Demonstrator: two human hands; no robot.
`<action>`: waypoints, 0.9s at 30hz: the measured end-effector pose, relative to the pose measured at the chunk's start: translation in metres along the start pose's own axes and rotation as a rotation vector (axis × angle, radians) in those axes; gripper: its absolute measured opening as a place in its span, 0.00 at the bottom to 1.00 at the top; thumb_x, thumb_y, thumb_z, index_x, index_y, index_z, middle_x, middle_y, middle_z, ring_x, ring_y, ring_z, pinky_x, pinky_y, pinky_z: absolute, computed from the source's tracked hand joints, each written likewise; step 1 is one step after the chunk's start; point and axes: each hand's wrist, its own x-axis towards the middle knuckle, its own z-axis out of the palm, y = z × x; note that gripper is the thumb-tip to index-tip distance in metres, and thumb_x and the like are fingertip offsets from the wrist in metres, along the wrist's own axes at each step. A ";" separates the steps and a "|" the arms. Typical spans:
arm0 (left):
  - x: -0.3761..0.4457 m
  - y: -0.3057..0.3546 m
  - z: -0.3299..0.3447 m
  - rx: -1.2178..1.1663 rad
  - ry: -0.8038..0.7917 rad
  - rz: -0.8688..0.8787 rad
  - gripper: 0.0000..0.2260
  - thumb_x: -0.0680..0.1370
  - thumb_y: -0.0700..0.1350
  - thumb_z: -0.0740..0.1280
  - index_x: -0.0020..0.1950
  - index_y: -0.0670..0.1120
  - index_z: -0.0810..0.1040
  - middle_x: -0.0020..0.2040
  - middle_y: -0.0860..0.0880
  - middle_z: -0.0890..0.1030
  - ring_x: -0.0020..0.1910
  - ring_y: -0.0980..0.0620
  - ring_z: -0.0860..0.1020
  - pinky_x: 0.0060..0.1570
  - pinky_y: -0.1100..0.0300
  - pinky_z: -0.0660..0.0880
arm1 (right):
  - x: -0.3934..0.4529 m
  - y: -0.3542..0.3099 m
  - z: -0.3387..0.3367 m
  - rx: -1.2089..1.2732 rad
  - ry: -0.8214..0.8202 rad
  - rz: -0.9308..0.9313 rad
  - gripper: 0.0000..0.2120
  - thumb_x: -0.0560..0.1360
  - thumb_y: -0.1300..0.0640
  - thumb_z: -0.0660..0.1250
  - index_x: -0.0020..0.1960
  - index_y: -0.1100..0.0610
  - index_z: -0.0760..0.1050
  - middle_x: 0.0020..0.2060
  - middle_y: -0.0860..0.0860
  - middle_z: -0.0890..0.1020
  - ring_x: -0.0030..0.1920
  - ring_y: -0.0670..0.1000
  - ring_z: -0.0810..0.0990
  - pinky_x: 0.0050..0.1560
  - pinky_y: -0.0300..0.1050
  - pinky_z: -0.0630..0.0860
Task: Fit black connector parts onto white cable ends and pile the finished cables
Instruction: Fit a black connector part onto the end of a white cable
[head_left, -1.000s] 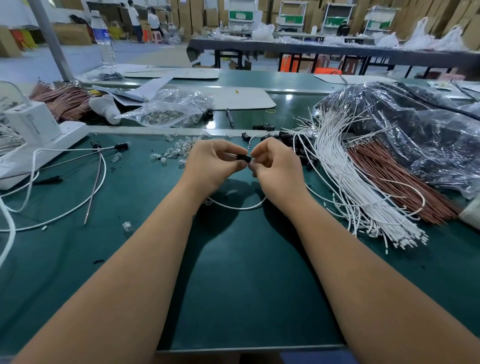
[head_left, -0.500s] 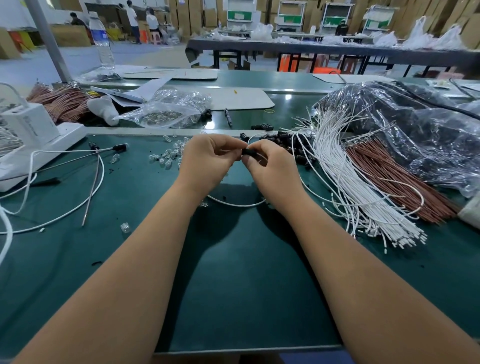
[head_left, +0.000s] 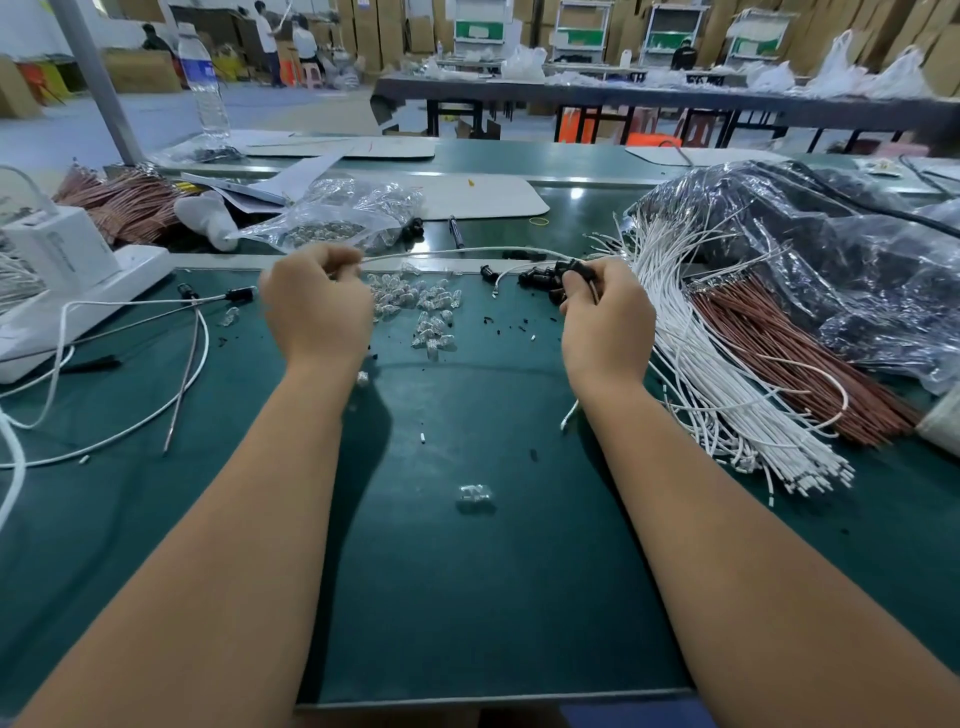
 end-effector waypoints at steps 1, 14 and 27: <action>0.002 -0.003 -0.002 0.045 0.009 -0.016 0.11 0.77 0.38 0.62 0.51 0.47 0.84 0.46 0.46 0.84 0.54 0.42 0.77 0.55 0.58 0.72 | 0.001 0.001 -0.001 0.002 0.005 0.009 0.07 0.80 0.55 0.63 0.53 0.57 0.76 0.44 0.51 0.82 0.44 0.54 0.78 0.44 0.48 0.72; -0.032 0.020 0.025 0.282 -0.379 0.668 0.11 0.80 0.45 0.63 0.60 0.45 0.80 0.52 0.45 0.82 0.57 0.42 0.73 0.59 0.51 0.65 | -0.012 -0.002 0.007 -0.117 -0.312 -0.348 0.07 0.78 0.53 0.65 0.54 0.54 0.77 0.34 0.44 0.76 0.40 0.51 0.74 0.39 0.48 0.69; -0.009 -0.013 0.009 0.638 -0.169 0.255 0.11 0.77 0.39 0.61 0.56 0.42 0.81 0.56 0.41 0.79 0.59 0.39 0.68 0.58 0.48 0.62 | -0.006 0.004 0.000 -0.260 -0.381 -0.274 0.08 0.80 0.54 0.61 0.47 0.56 0.75 0.32 0.47 0.75 0.38 0.54 0.74 0.36 0.48 0.66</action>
